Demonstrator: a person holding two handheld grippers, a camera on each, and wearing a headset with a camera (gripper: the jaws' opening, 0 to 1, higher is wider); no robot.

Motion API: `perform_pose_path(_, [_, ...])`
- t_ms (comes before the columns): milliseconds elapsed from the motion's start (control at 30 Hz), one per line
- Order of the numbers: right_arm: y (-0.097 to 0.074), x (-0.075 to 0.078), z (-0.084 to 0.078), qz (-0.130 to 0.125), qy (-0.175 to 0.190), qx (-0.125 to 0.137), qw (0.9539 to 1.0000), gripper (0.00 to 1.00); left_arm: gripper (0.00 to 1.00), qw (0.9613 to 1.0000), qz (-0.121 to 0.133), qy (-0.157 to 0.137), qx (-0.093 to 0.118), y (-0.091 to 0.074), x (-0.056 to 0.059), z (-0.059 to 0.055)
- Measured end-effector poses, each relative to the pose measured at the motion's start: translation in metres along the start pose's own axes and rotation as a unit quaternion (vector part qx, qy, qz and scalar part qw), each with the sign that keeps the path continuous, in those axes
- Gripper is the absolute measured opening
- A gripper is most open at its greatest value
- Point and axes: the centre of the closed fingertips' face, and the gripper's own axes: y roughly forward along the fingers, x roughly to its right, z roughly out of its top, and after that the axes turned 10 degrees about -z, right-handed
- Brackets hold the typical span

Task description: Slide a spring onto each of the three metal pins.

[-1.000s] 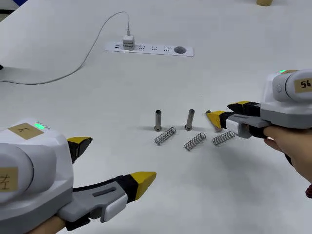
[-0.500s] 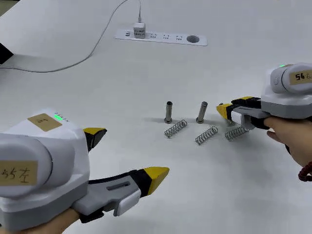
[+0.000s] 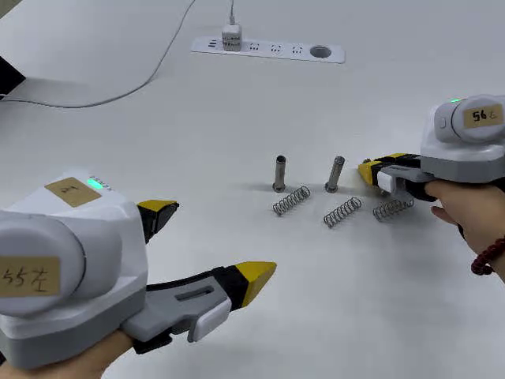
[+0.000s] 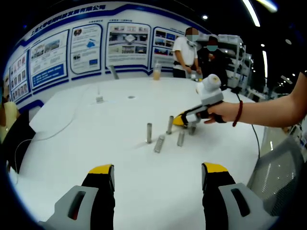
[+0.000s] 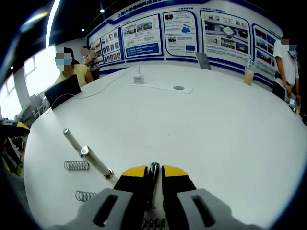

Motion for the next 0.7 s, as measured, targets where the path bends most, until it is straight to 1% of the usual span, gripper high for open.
perform_pose_path(133, [0.000,0.002,0.000,-0.006,-0.004,-0.003,1.0000,0.10,0.75,1.0000,-0.002,-0.001,-0.001,0.000,0.001,-0.001])
perform_pose_path(200, [0.000,0.002,0.000,-0.005,0.002,-0.006,1.0000,0.09,0.75,1.0000,-0.004,-0.003,-0.002,0.000,0.002,0.000])
perform_pose_path(300, [0.001,0.004,0.000,0.002,0.031,-0.016,0.9994,0.09,0.75,1.0000,-0.005,-0.004,0.002,0.000,0.002,0.001])
perform_pose_path(367, [0.000,0.004,0.000,0.005,0.041,-0.018,0.9990,0.09,0.75,1.0000,-0.005,-0.002,0.002,0.000,0.003,0.002])
perform_pose_path(433, [-0.002,0.005,0.002,0.010,0.049,-0.013,0.9987,0.09,0.75,1.0000,-0.003,-0.001,0.003,-0.001,0.003,0.003])
perform_pose_path(500, [-0.005,0.006,0.004,0.014,0.058,-0.012,0.9981,0.09,0.75,0.9999,-0.001,0.000,0.011,-0.003,0.002,0.007])
perform_pose_path(567, [-0.009,0.007,0.009,0.015,0.059,-0.005,0.9981,0.09,0.75,0.9998,-0.001,-0.003,0.017,-0.004,0.002,0.010])
perform_pose_path(700, [-0.016,0.008,0.016,0.018,0.059,0.004,0.9981,0.08,0.75,0.9998,-0.002,0.001,0.019,-0.004,0.002,0.012])
